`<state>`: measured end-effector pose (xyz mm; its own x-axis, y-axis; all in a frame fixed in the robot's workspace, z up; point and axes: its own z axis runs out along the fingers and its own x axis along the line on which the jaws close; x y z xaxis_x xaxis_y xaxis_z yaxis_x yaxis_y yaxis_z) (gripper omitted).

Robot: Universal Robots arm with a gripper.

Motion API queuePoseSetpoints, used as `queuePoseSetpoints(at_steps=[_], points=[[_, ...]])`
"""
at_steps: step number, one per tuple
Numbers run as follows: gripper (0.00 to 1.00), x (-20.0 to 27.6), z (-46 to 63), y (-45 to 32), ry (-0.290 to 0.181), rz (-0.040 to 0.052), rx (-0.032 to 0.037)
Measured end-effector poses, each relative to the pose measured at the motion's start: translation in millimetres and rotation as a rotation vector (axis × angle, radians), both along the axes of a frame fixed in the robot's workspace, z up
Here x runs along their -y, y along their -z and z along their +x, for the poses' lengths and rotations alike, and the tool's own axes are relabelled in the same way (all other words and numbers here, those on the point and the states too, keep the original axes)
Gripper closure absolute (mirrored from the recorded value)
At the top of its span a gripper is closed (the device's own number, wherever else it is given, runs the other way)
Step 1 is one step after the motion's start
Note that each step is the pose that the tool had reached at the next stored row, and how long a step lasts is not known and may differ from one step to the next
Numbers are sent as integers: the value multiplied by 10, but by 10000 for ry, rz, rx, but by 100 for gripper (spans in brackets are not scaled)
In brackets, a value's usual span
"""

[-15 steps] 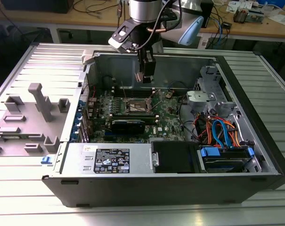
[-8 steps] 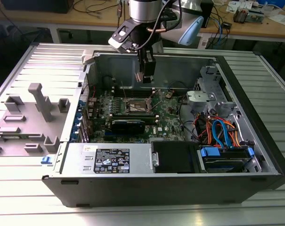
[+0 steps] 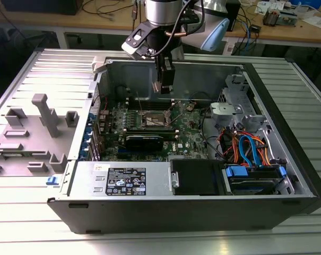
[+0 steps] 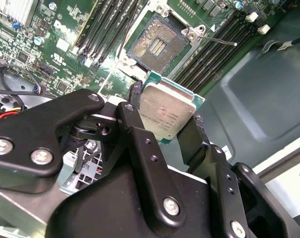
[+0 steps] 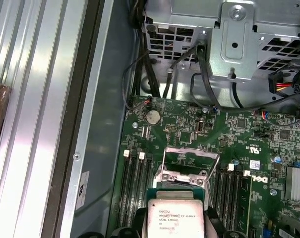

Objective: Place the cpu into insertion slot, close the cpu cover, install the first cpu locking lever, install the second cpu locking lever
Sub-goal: 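Place the cpu into insertion slot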

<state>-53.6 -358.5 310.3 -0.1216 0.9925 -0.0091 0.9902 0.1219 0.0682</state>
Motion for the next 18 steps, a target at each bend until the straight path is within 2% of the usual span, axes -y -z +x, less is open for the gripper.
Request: queuePoseSetpoints(at_steps=[6, 18], points=[[45, 1, 0, 2, 590, -2, -1], [45, 0, 0, 3, 637, -1, 0]])
